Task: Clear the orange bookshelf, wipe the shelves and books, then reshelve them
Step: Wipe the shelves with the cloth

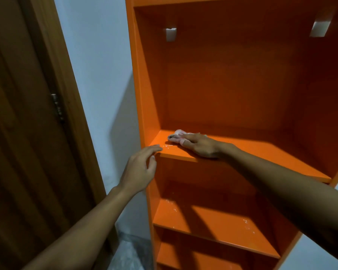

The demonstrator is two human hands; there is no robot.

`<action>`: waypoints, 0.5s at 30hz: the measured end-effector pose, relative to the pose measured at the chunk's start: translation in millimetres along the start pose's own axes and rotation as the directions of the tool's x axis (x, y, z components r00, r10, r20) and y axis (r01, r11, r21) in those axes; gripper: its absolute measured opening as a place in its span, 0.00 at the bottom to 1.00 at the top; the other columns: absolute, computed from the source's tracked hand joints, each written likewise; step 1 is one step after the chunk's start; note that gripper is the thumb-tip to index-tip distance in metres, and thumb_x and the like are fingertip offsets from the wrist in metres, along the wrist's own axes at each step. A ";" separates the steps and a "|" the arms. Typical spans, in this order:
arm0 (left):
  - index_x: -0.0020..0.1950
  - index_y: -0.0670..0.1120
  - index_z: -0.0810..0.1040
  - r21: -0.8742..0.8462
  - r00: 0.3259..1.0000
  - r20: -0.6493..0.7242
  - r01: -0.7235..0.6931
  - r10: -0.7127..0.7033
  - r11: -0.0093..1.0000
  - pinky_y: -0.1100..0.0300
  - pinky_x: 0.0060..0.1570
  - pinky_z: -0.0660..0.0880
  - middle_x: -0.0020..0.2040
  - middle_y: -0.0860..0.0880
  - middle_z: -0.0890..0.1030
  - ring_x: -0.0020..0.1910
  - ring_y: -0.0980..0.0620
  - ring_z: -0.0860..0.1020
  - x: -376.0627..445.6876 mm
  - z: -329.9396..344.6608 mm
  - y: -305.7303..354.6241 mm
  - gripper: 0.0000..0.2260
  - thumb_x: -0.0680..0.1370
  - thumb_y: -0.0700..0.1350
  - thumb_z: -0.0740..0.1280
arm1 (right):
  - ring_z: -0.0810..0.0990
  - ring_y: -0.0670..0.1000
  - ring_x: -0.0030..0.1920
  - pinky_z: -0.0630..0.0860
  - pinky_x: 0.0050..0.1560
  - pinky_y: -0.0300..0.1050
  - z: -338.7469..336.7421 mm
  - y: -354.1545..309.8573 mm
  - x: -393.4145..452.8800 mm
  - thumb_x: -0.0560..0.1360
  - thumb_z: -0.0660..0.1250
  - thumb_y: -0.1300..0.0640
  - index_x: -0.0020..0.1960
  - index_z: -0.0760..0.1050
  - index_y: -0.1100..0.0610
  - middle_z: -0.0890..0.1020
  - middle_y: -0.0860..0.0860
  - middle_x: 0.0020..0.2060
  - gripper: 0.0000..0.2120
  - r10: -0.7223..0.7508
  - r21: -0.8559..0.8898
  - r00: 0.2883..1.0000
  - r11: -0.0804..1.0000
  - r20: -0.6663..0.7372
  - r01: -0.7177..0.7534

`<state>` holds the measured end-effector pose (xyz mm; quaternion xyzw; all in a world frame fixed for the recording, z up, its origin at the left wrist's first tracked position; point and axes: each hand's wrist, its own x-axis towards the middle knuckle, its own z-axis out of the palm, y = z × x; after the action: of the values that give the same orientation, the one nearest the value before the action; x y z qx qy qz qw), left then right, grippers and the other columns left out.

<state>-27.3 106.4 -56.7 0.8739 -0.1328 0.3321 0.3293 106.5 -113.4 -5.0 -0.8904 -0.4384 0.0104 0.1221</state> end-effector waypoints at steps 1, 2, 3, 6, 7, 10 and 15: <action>0.65 0.46 0.78 0.026 0.998 -0.065 -0.001 0.003 1.000 0.69 0.65 0.67 0.64 0.50 0.78 0.64 0.62 0.71 -3.5 -1.8 -1.5 0.16 0.80 0.34 0.63 | 0.56 0.47 0.78 0.52 0.74 0.68 -1.1 -13.0 -7.0 0.82 0.47 0.37 0.72 0.61 0.28 0.61 0.31 0.75 0.19 -0.036 0.032 0.999 0.999 0.003 0.035; 0.66 0.46 0.76 0.058 0.993 -0.117 0.011 -0.004 0.998 0.64 0.64 0.70 0.64 0.49 0.76 0.64 0.57 0.72 -6.7 -2.2 -2.3 0.17 0.79 0.34 0.63 | 0.60 0.47 0.78 0.55 0.75 0.63 2.6 -20.0 -12.7 0.83 0.51 0.39 0.73 0.64 0.33 0.65 0.34 0.75 0.19 -0.082 0.092 0.997 0.992 -0.011 0.083; 0.69 0.46 0.74 0.086 0.987 -0.157 0.037 -0.023 0.996 0.61 0.62 0.70 0.63 0.48 0.74 0.64 0.54 0.71 -9.3 -2.0 -2.6 0.19 0.79 0.34 0.63 | 0.65 0.48 0.75 0.59 0.76 0.56 3.7 -31.0 -21.8 0.83 0.56 0.44 0.73 0.68 0.40 0.69 0.40 0.73 0.19 -0.117 0.155 0.993 0.980 -0.030 0.121; 0.77 0.48 0.63 0.110 0.982 -0.164 0.109 -0.090 0.988 0.59 0.68 0.63 0.72 0.46 0.66 0.72 0.50 0.64 -11.2 -0.6 -1.2 0.26 0.79 0.36 0.63 | 0.77 0.45 0.61 0.71 0.64 0.38 10.5 -50.4 -42.1 0.81 0.64 0.63 0.68 0.76 0.59 0.79 0.52 0.63 0.16 -0.095 0.228 0.991 0.967 -0.096 0.115; 0.79 0.49 0.59 0.107 0.986 -0.134 0.115 -0.101 0.988 0.59 0.71 0.59 0.76 0.46 0.62 0.76 0.51 0.60 -10.5 -0.2 -0.3 0.29 0.80 0.37 0.62 | 0.78 0.43 0.57 0.73 0.59 0.33 13.6 -54.9 -49.2 0.80 0.64 0.66 0.66 0.77 0.61 0.81 0.51 0.60 0.15 -0.107 0.214 0.988 0.968 -0.114 0.129; 0.82 0.50 0.49 0.126 0.993 -0.071 0.105 -0.096 0.986 0.60 0.74 0.52 0.82 0.50 0.51 0.80 0.54 0.51 -6.9 -1.1 -2.8 0.32 0.81 0.39 0.61 | 0.80 0.42 0.56 0.75 0.57 0.37 13.8 -53.3 -51.4 0.80 0.63 0.67 0.61 0.80 0.59 0.84 0.51 0.56 0.13 -0.068 0.280 0.971 0.951 -0.229 0.133; 0.82 0.49 0.44 0.214 0.995 -0.020 0.102 -0.100 0.972 0.58 0.76 0.46 0.82 0.54 0.43 0.80 0.55 0.43 -1.3 -1.9 -15.4 0.33 0.82 0.41 0.59 | 0.77 0.31 0.33 0.70 0.36 0.26 -21.2 -19.8 -17.2 0.80 0.61 0.69 0.62 0.76 0.66 0.79 0.42 0.39 0.12 0.222 0.504 0.841 0.861 -0.493 0.068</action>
<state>-22.2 119.2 -64.0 0.9084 -0.0501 0.3314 0.2500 83.2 -119.7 18.5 -0.8117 -0.3308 -0.1192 0.4664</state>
